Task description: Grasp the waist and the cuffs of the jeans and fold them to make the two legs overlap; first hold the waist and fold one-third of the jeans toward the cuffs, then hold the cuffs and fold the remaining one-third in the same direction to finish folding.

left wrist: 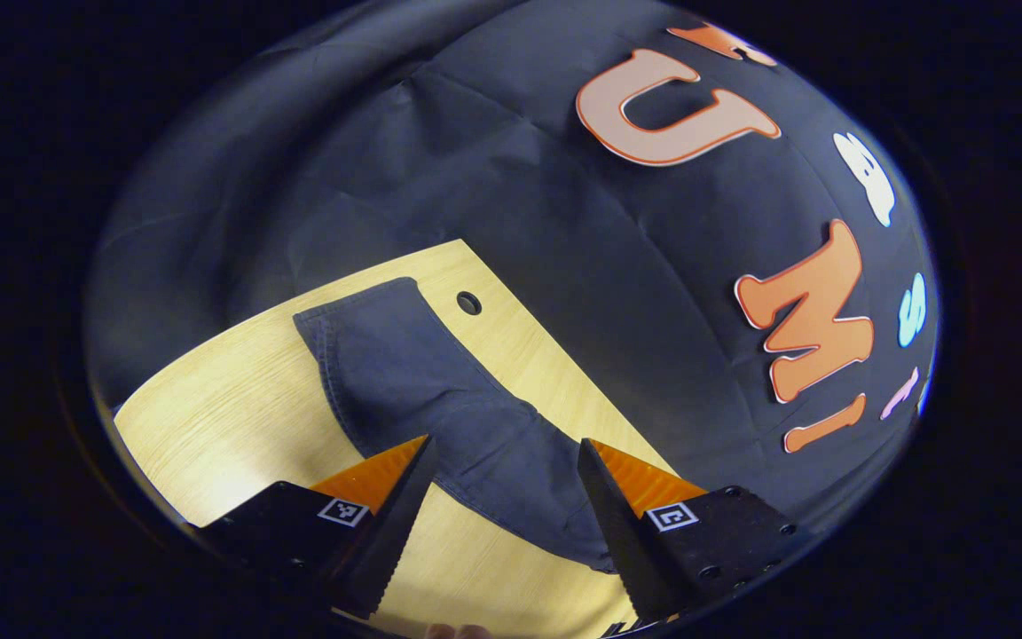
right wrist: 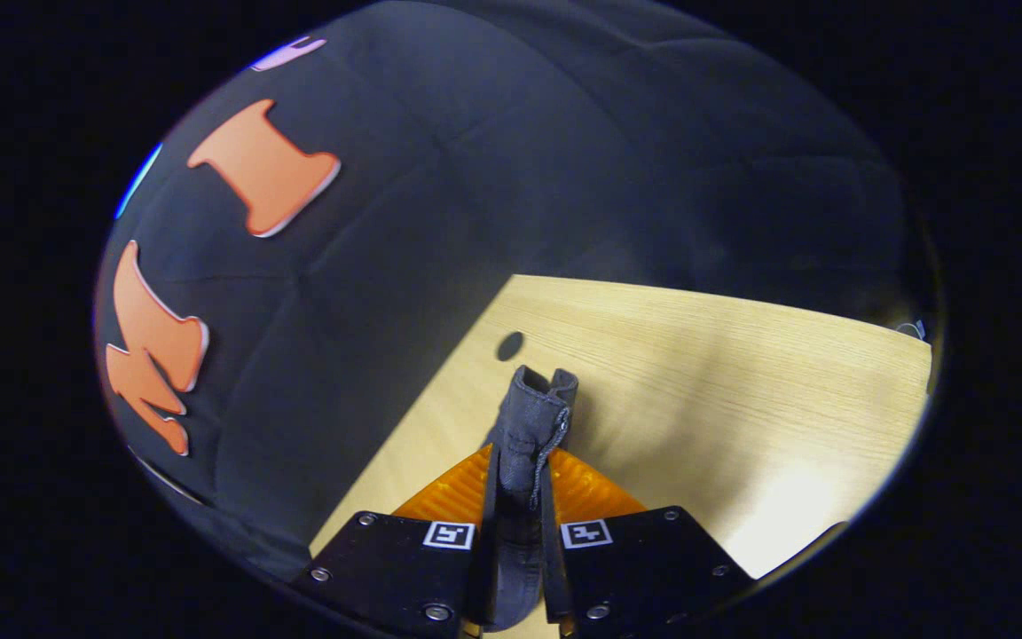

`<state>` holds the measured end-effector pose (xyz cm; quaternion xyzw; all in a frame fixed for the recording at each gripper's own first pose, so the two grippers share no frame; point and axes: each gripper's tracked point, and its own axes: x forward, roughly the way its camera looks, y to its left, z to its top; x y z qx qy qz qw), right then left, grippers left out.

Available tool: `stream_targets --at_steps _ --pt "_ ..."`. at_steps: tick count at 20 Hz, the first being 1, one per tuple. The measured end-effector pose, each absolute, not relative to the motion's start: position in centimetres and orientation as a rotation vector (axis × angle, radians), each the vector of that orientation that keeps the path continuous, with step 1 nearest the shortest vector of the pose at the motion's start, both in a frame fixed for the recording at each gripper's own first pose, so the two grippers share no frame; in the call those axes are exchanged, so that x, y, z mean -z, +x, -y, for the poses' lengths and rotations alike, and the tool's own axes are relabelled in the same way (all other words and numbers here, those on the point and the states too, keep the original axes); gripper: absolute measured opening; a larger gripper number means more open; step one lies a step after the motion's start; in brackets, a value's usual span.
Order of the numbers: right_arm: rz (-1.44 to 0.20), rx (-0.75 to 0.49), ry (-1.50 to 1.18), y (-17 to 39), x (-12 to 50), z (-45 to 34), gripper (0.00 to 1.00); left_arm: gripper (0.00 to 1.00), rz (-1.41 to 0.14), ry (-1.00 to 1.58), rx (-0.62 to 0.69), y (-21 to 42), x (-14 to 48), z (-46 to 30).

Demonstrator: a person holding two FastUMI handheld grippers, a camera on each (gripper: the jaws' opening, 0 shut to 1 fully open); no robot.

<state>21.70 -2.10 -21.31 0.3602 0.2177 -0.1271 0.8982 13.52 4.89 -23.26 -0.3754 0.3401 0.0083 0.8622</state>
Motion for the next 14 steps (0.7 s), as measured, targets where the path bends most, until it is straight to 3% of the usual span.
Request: stream_targets --at_steps 7,14 --pt "-0.350 0.048 0.681 21.5 11.1 -11.9 0.21 0.98 -0.703 -0.841 -0.014 13.7 24.0 -10.5" --pt "-0.381 -0.171 0.499 21.7 10.6 -28.9 0.21 0.98 -0.674 -0.851 -0.036 14.1 24.2 -17.4"
